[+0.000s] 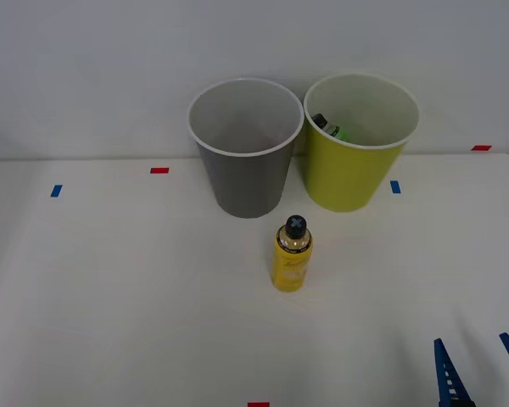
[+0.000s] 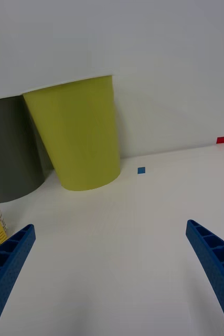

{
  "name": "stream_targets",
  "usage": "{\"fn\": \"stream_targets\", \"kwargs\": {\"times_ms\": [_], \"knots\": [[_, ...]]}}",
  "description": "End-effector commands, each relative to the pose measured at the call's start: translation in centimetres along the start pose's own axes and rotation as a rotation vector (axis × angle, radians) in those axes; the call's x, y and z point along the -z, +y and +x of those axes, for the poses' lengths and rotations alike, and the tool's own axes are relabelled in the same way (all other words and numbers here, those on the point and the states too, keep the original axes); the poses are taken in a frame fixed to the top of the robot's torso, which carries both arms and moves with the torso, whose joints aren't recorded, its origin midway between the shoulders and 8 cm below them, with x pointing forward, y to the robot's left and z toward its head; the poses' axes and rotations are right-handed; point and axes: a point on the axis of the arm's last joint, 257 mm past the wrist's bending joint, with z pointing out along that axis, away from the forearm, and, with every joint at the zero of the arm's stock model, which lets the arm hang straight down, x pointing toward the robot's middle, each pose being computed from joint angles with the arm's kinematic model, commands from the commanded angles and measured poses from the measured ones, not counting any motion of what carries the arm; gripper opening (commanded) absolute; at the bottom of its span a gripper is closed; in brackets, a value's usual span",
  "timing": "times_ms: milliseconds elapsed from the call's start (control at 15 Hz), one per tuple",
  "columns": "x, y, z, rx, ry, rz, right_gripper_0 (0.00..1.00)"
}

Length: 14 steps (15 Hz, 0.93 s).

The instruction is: Put cans in the gray bin, plastic bottles in the light green bin

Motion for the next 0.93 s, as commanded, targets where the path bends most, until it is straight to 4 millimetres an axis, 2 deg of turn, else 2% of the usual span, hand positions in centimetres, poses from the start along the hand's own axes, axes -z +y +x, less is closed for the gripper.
{"fn": "stream_targets", "kwargs": {"times_ms": [67, 800, 867, 933], "knots": [[0.0, 0.0, 0.0, 0.0, 0.0, 0.0, 1.0], [0.0, 0.0, 0.0, 0.0, 0.0, 0.0, 1.0], [0.5, 0.4, 1.4, -0.027, 0.021, 0.007, 1.0], [0.4, 0.9, 0.9, -0.034, 0.002, -0.007, 1.0]]}}
